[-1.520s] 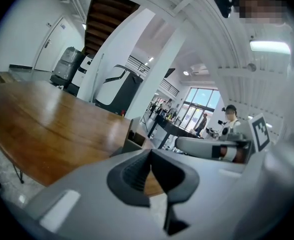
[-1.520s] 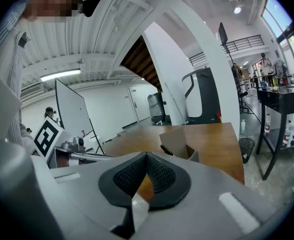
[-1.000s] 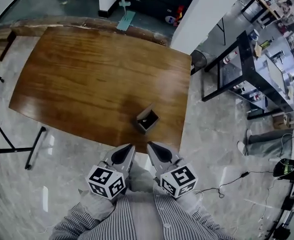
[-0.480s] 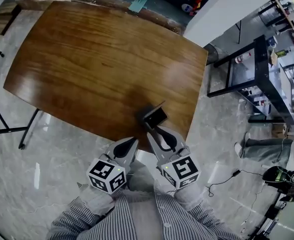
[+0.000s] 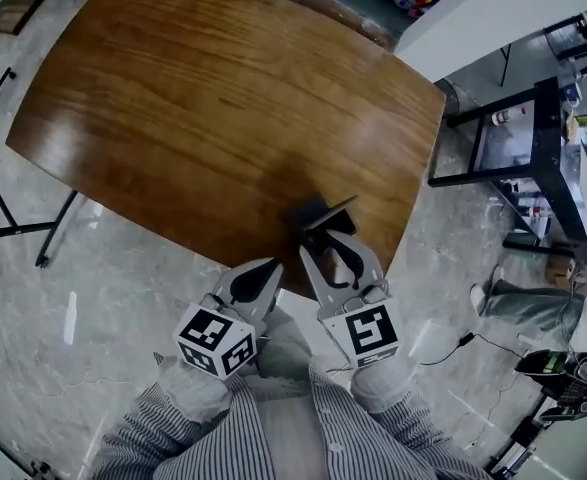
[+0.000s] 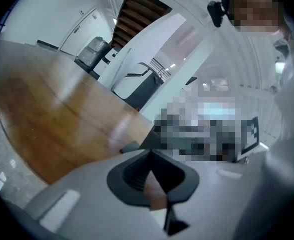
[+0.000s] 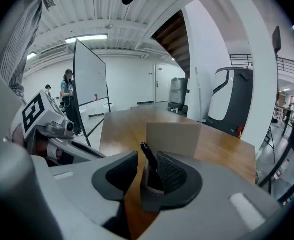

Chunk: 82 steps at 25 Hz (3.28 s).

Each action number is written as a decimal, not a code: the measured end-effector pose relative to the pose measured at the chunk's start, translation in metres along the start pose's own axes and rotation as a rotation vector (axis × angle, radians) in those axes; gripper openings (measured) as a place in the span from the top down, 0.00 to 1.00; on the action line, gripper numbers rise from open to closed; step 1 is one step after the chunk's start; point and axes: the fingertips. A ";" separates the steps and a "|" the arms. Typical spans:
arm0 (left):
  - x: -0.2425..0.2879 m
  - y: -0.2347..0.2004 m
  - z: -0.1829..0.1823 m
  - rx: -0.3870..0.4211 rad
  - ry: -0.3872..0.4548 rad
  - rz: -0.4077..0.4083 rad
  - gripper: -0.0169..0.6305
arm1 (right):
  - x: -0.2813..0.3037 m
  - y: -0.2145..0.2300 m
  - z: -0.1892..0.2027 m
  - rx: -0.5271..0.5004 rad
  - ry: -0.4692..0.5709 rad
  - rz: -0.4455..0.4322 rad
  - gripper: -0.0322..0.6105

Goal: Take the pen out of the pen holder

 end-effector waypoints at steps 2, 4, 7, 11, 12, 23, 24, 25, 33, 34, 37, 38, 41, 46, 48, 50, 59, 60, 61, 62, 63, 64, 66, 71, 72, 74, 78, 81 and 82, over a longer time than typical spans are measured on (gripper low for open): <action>0.000 -0.003 0.000 0.005 0.002 -0.005 0.96 | 0.005 0.001 -0.001 -0.003 -0.004 0.006 0.77; 0.000 -0.003 0.001 0.002 0.001 -0.005 0.96 | 0.007 0.003 -0.001 -0.011 -0.014 0.017 0.77; 0.000 -0.003 0.003 -0.002 -0.001 -0.002 0.96 | 0.008 0.005 0.003 -0.002 -0.024 0.039 0.82; -0.002 -0.002 0.002 -0.003 0.002 0.000 0.96 | 0.007 0.004 0.002 -0.003 -0.035 0.052 0.82; -0.003 -0.002 0.002 -0.003 0.002 0.001 0.96 | 0.007 0.004 0.002 -0.008 -0.038 0.058 0.83; -0.013 0.003 -0.001 0.029 0.008 -0.004 0.96 | -0.014 0.008 -0.001 0.043 -0.003 0.128 0.88; -0.015 0.005 -0.002 0.037 0.011 -0.002 0.96 | -0.017 0.008 -0.003 0.045 0.005 0.134 0.88; -0.016 0.007 -0.004 0.045 0.015 0.001 0.96 | -0.020 0.008 -0.005 0.044 0.015 0.141 0.88; -0.028 0.034 -0.022 0.136 0.054 0.049 0.96 | -0.057 0.007 -0.036 0.088 0.170 0.167 0.88; -0.029 0.038 -0.026 0.151 0.060 0.054 0.96 | -0.065 0.007 -0.041 0.095 0.189 0.170 0.88; -0.033 0.047 -0.038 0.185 0.082 0.063 0.96 | -0.084 0.008 -0.050 0.102 0.231 0.180 0.88; -0.033 0.049 -0.041 0.201 0.087 0.063 0.96 | -0.090 0.009 -0.052 0.114 0.249 0.181 0.88; -0.036 0.057 -0.047 0.260 0.096 0.062 0.96 | -0.109 0.006 -0.059 0.199 0.339 0.162 0.88; -0.044 0.068 -0.056 0.274 0.102 0.066 0.96 | -0.130 -0.009 -0.064 0.314 0.457 0.124 0.88; -0.043 0.072 -0.059 0.285 0.107 0.063 0.96 | -0.136 -0.013 -0.062 0.310 0.463 0.135 0.88; -0.039 0.078 -0.061 0.303 0.113 0.065 0.96 | -0.140 -0.013 -0.058 0.316 0.477 0.136 0.88; -0.038 0.089 -0.058 0.339 0.117 0.079 0.96 | -0.148 -0.017 -0.044 0.349 0.487 0.125 0.88; -0.039 0.089 -0.059 0.336 0.119 0.077 0.96 | -0.147 -0.017 -0.044 0.349 0.485 0.124 0.88; -0.039 0.088 -0.060 0.335 0.121 0.076 0.96 | -0.146 -0.018 -0.044 0.348 0.484 0.122 0.88; -0.039 0.088 -0.060 0.334 0.122 0.074 0.96 | -0.145 -0.018 -0.044 0.346 0.482 0.120 0.88; -0.039 0.088 -0.059 0.335 0.123 0.073 0.96 | -0.145 -0.019 -0.044 0.344 0.481 0.117 0.88; -0.039 0.088 -0.059 0.335 0.124 0.073 0.96 | -0.143 -0.020 -0.045 0.340 0.478 0.114 0.88; -0.039 0.088 -0.059 0.331 0.125 0.074 0.96 | -0.141 -0.021 -0.045 0.331 0.467 0.107 0.88; -0.038 0.085 -0.061 0.310 0.125 0.072 0.96 | -0.135 -0.023 -0.044 0.324 0.449 0.100 0.88; -0.038 0.085 -0.062 0.305 0.125 0.071 0.96 | -0.135 -0.023 -0.045 0.325 0.449 0.098 0.88; -0.037 0.084 -0.064 0.298 0.128 0.070 0.96 | -0.135 -0.023 -0.046 0.323 0.452 0.093 0.88; -0.036 0.085 -0.065 0.299 0.137 0.074 0.96 | -0.134 -0.022 -0.046 0.315 0.450 0.094 0.88; -0.036 0.086 -0.065 0.302 0.140 0.074 0.96 | -0.134 -0.023 -0.045 0.321 0.450 0.091 0.88; -0.037 0.086 -0.065 0.304 0.142 0.074 0.96 | -0.133 -0.024 -0.044 0.323 0.450 0.090 0.88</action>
Point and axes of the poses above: the fingertips, and each gripper's own axes: x forward along the fingers, y to its right, z out of its underside, and after that the axes turned 15 degrees about -z, right-handed
